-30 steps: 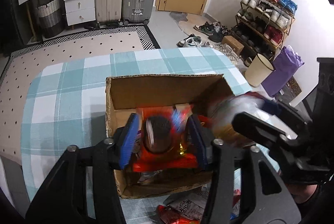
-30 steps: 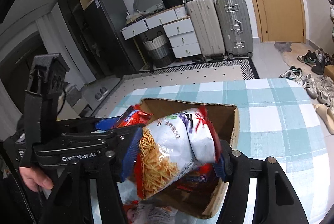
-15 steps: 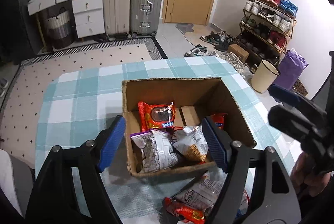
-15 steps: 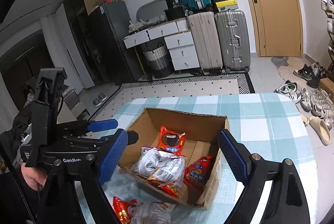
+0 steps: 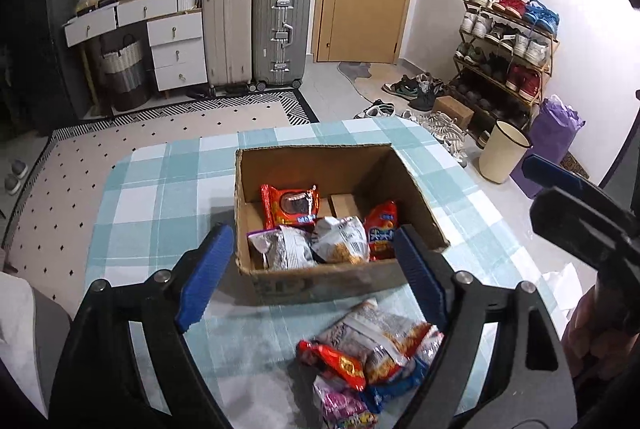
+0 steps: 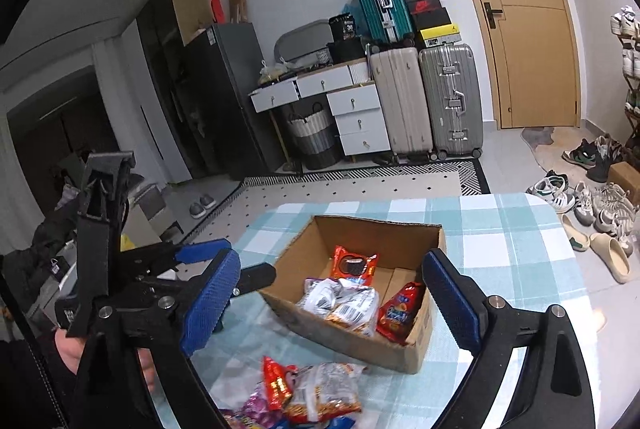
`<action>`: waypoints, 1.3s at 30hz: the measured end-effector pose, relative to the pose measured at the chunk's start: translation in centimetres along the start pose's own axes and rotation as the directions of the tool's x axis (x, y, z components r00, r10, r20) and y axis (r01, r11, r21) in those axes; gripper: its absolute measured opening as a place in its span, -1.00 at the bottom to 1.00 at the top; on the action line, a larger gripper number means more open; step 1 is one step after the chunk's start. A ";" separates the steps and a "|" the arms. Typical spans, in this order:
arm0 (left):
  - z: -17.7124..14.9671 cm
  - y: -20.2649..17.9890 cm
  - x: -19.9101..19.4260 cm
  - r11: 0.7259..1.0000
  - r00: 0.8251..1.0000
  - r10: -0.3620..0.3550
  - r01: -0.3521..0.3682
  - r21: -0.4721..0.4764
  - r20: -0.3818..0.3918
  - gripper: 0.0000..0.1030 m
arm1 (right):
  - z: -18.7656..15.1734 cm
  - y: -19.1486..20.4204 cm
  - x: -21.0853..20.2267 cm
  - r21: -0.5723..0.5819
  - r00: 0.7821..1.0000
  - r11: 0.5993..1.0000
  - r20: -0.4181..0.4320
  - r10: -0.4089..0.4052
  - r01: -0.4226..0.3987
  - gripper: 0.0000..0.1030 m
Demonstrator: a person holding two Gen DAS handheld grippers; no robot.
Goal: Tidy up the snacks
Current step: 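Withdraw both open grippers from the box back toward the snack pile, then lower the left gripper onto the clear cracker pack and close it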
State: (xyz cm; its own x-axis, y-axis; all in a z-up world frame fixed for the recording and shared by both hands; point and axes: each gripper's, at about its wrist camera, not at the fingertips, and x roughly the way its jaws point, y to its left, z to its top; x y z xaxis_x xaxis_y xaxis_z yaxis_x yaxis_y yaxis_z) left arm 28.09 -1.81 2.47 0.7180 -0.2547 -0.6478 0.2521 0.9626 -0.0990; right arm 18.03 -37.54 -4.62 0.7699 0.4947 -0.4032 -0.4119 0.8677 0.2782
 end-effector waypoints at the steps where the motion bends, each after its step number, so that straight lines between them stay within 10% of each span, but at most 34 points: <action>1: -0.2 -0.1 -0.6 1.000 1.000 0.002 -0.002 -0.001 0.004 0.61 | -0.1 0.3 -0.4 -0.002 1.000 1.000 0.004 0.000 0.000 0.87; 10: -2.7 -1.4 -5.5 1.000 0.998 0.022 -0.022 -0.008 0.059 0.98 | -2.4 2.4 -4.5 -0.019 1.000 1.000 0.020 -0.001 0.002 0.95; 39: -18.6 -0.7 -10.3 0.996 0.999 0.037 -0.040 -0.086 -0.031 0.98 | -12.6 7.3 -13.0 -0.061 0.998 0.997 0.045 -0.044 0.047 0.99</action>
State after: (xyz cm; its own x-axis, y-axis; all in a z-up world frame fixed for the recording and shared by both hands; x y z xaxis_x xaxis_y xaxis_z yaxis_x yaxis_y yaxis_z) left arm 8.45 1.90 -4.86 0.7067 -0.2158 -0.6738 0.1670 0.9763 -0.1376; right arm -1.11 -37.00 -8.30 0.8083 0.4535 -0.3754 -0.4046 0.8911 0.2052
